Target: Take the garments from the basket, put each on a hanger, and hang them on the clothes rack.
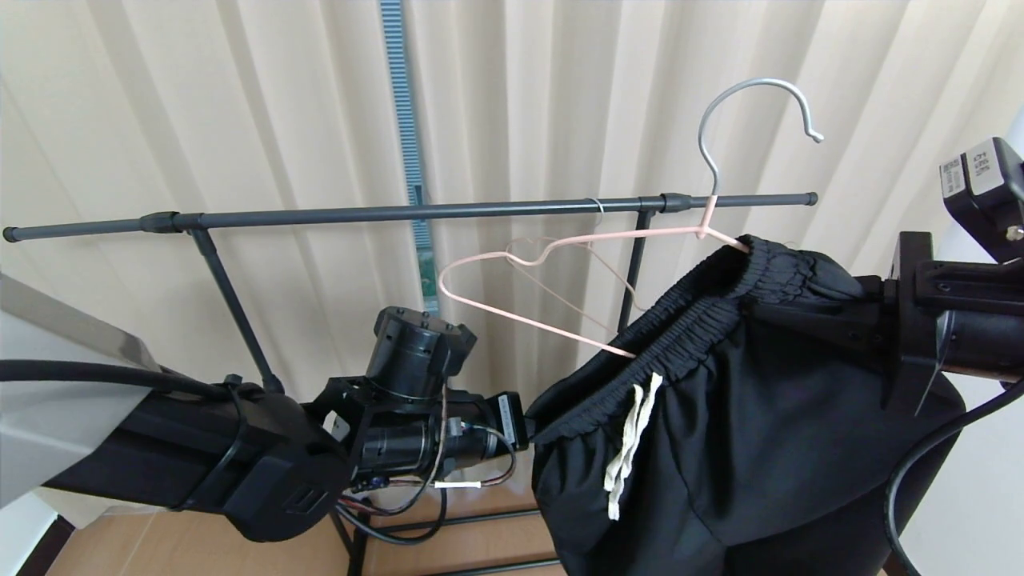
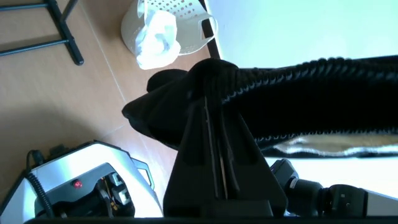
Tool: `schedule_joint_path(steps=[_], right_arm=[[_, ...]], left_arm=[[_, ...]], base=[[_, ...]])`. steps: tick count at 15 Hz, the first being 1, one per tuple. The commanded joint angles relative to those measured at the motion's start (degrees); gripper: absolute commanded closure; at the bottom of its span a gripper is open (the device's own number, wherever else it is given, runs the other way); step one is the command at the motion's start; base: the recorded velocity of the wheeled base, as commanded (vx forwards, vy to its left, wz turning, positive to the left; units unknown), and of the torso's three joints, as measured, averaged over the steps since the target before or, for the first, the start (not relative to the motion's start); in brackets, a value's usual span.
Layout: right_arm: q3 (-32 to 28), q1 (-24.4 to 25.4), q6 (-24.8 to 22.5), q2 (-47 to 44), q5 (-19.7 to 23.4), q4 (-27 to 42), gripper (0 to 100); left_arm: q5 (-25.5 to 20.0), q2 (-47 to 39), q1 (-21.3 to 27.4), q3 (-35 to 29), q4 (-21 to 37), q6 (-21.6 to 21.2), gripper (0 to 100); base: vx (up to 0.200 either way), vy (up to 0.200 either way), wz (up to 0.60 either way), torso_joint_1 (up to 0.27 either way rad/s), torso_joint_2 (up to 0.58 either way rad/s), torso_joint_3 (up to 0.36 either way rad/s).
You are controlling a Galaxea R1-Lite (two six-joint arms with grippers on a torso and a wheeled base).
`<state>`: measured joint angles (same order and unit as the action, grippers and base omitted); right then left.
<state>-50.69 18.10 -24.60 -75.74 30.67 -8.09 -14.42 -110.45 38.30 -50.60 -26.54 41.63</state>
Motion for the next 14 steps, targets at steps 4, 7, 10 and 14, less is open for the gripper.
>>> schedule_joint_path(steps=[4, 7, 10, 14], right_arm=[[0.06, -1.93, -0.01, -1.34, 0.44, -0.34, 100], [0.50, -2.37, -0.54, -1.43, 1.58, -0.26, 100], [1.38, -2.37, -1.85, -1.60, 1.58, -0.17, 100], [2.35, -3.86, -7.22, -2.48, 1.67, 0.01, 100]], left_arm=[[3.17, 2.69, -2.36, 1.21, -0.09, -2.08, 100], [3.79, 3.13, -4.55, -0.02, 0.00, -2.70, 100], [3.96, 4.10, -7.54, -1.08, 0.17, -3.93, 100], [3.96, 4.80, -10.62, -2.83, 0.26, -5.24, 100]], base=[[0.000, 0.000, 0.00, 0.000, 0.00, 0.000], [0.000, 0.000, 0.00, 0.000, 0.00, 0.000], [0.000, 0.000, 0.00, 0.000, 0.00, 0.000], [0.000, 0.000, 0.00, 0.000, 0.00, 0.000]])
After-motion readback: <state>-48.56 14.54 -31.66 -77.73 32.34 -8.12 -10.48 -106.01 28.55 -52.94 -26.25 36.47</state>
